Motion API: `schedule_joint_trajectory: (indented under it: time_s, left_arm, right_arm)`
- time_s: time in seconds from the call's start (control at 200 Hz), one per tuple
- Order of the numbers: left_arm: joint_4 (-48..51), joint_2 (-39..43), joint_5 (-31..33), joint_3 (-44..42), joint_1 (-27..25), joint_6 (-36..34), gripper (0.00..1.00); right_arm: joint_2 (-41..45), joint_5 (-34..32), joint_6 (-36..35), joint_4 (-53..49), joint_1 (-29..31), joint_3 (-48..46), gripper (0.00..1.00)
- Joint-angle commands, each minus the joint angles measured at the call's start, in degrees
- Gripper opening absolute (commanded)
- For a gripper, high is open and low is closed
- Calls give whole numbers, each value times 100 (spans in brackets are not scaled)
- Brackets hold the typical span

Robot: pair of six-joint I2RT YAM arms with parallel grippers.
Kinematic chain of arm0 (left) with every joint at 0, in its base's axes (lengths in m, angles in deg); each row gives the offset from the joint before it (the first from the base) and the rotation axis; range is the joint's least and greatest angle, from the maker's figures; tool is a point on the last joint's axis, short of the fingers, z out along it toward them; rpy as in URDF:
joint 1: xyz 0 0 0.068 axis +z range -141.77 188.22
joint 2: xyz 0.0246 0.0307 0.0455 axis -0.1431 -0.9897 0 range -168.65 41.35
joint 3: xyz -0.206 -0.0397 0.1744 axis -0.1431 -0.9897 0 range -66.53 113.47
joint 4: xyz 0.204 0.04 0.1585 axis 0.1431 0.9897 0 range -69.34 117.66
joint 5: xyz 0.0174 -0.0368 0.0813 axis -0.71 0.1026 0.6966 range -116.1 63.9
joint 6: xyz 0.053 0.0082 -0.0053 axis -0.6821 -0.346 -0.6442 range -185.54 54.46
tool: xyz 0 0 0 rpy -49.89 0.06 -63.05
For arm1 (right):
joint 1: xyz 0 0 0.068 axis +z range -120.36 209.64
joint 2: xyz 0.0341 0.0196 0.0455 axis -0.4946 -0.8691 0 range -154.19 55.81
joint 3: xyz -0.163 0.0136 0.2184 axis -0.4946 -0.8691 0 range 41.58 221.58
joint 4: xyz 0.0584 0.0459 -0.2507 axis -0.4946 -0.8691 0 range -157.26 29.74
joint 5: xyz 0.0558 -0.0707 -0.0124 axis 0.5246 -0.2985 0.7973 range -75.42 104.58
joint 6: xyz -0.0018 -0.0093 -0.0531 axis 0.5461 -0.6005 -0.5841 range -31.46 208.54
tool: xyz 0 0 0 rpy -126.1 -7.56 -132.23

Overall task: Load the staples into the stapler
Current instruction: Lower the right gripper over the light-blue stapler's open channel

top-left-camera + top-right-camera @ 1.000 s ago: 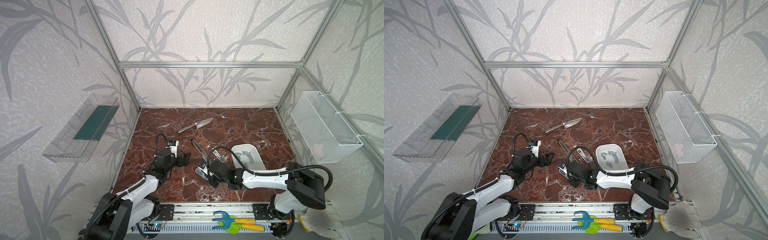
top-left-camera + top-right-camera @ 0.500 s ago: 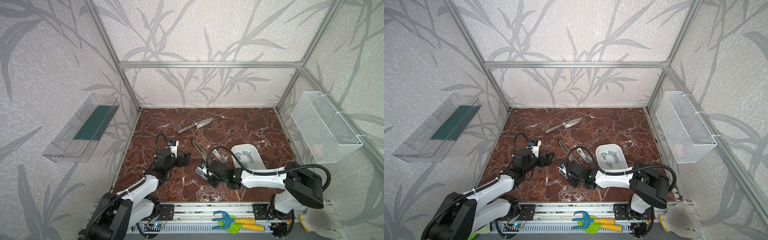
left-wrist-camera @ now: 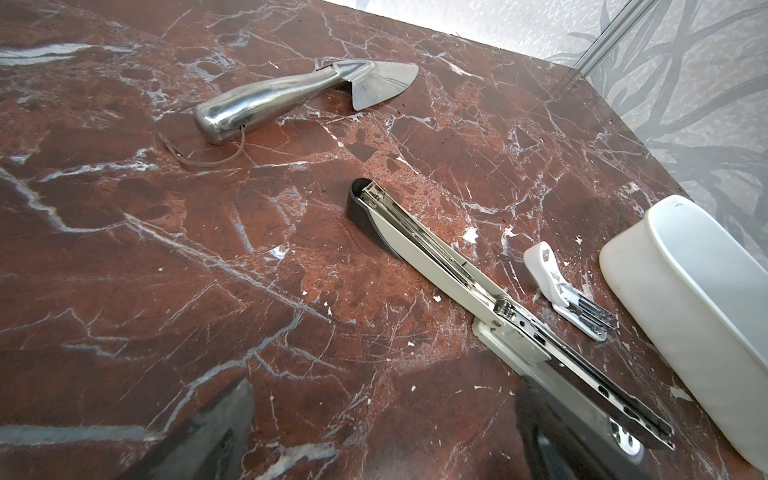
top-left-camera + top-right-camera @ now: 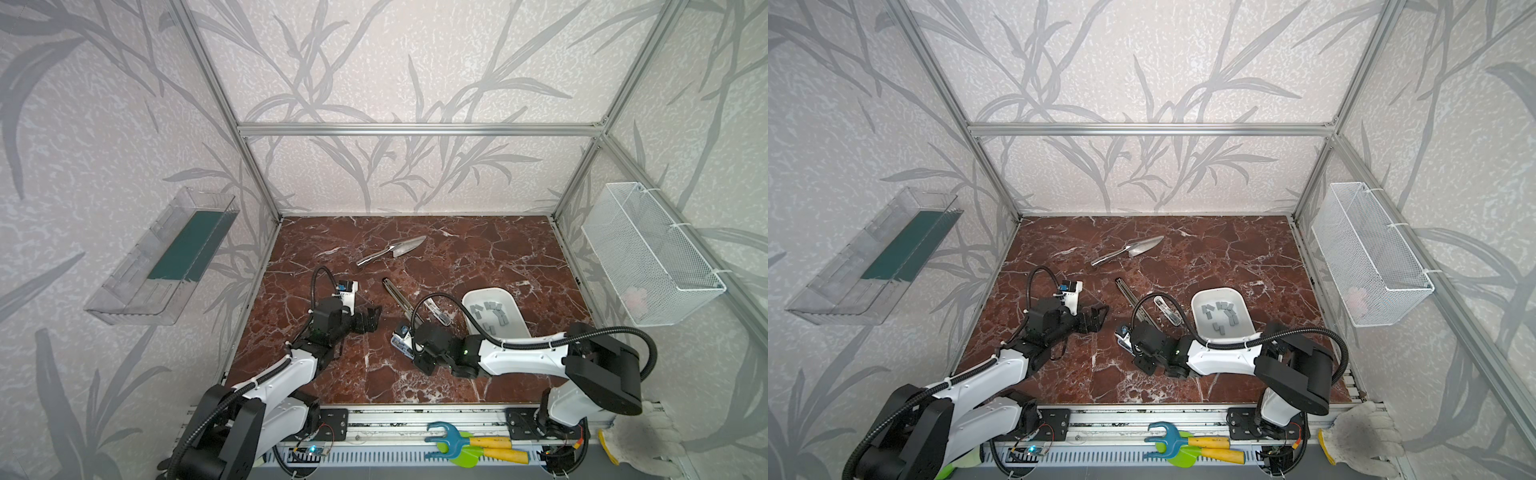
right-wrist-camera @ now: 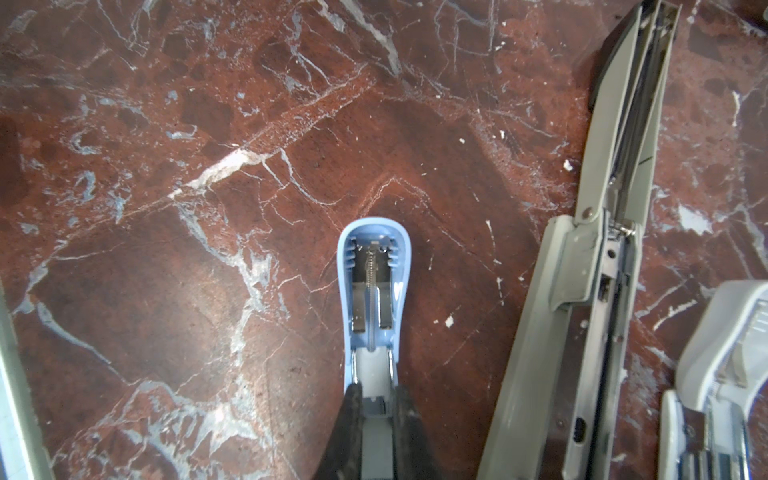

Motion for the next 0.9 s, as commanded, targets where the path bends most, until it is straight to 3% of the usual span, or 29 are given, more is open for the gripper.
schedule_joint_trajectory:
  time_s: [0.0,0.635,0.895]
  left_arm:
    - [-90,-23,83,137,-26,-47,98]
    - [-90,-22,89,131,-35,-64,98]
    - [-90,-24,99,131,-35,-65,98]
  right_arm:
    - [-58,-127,76,-124,27,102,4]
    - [-17,-261,414,-360,60,-79,4]
    - [34,-376,798,-298,230,-249,13]
